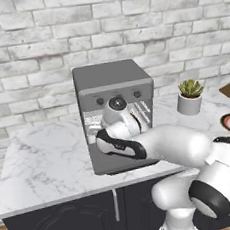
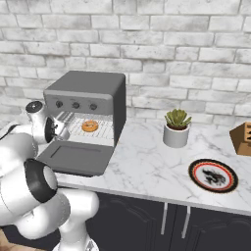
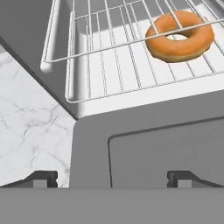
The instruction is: Pick up the bagel from the plate, place it on the toaster oven rack, close the door, and set the timer.
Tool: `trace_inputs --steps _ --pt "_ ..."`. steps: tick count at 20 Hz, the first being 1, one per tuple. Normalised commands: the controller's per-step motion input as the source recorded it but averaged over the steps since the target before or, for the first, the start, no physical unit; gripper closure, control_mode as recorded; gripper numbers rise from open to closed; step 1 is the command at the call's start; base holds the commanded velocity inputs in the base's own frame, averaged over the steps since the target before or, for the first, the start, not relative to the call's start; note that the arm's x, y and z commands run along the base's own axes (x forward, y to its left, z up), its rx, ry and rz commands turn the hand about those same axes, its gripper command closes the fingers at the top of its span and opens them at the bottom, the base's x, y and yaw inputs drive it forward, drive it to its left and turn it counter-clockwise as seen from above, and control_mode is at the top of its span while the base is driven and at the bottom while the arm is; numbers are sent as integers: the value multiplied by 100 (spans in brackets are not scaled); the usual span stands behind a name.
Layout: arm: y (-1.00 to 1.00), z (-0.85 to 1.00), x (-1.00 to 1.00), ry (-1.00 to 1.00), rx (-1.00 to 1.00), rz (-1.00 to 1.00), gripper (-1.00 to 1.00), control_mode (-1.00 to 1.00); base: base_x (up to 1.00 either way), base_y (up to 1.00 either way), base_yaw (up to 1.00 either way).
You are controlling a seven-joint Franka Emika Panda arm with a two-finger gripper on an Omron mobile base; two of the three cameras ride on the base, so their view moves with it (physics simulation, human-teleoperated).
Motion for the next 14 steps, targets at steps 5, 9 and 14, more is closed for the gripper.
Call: trace_inputs --steps 5,9,14 --pt "10 98 -68 5 -1 0 -100 -100 0 0 0" --pt "34 64 -65 8 -10 0 -100 -100 0 0 0" --pt "45 26 -58 6 -23 0 -100 -100 0 0 0"
